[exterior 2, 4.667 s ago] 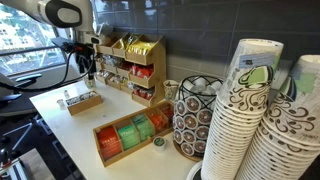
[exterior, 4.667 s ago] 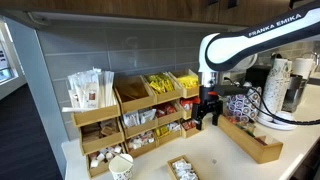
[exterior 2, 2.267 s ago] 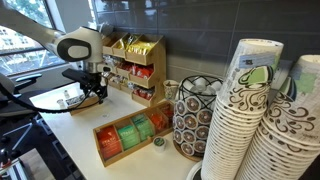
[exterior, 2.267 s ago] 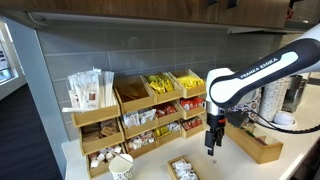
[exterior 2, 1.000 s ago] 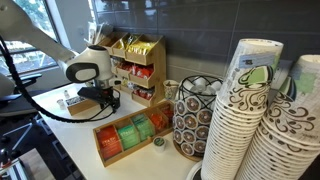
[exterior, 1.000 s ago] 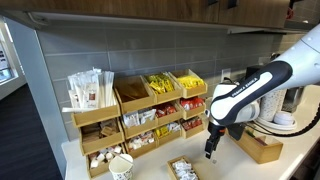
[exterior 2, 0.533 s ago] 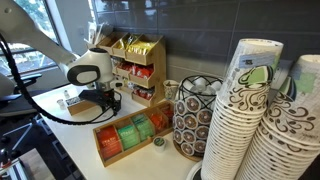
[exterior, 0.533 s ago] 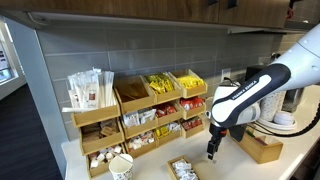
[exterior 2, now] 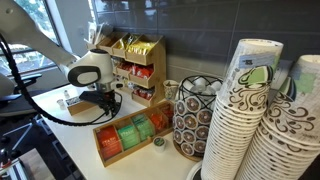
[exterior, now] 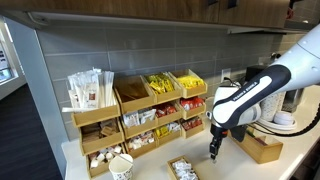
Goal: Pick up the white sachet and put it in the wooden box of white sachets to the left
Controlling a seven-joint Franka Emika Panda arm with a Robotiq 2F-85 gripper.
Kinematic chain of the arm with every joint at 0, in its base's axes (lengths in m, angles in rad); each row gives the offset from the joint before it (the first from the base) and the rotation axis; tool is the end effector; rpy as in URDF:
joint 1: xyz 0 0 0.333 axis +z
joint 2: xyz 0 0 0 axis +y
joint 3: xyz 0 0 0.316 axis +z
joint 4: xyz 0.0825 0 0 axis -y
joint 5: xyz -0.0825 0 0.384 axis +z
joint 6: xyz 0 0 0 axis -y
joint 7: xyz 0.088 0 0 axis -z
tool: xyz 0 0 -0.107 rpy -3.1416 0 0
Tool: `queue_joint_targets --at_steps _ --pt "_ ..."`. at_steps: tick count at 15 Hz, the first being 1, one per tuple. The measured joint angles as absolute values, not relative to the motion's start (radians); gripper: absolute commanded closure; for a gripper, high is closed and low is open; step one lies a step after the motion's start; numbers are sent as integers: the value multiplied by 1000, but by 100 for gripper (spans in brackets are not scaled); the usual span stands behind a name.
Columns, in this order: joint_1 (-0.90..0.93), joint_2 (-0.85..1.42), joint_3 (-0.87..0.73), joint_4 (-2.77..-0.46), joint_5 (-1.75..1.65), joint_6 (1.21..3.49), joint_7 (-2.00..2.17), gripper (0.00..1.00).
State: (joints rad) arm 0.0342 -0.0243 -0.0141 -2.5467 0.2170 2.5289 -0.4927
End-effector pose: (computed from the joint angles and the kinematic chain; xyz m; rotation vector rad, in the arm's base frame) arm 0.4533 0.0069 0.2795 -2.9782 -0.5042 -0.0539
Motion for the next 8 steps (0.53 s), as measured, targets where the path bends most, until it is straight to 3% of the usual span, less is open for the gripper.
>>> queue_joint_targets --at_steps 1,4,5,8 --pt "34 -24 -14 -2546 215 2529 -493 89" --pt "32 -25 -14 -2546 211 2528 -493 87" --pt "32 -24 -14 -2547 210 2528 -493 60" --pt "32 -25 -12 -2546 204 2522 -493 46"
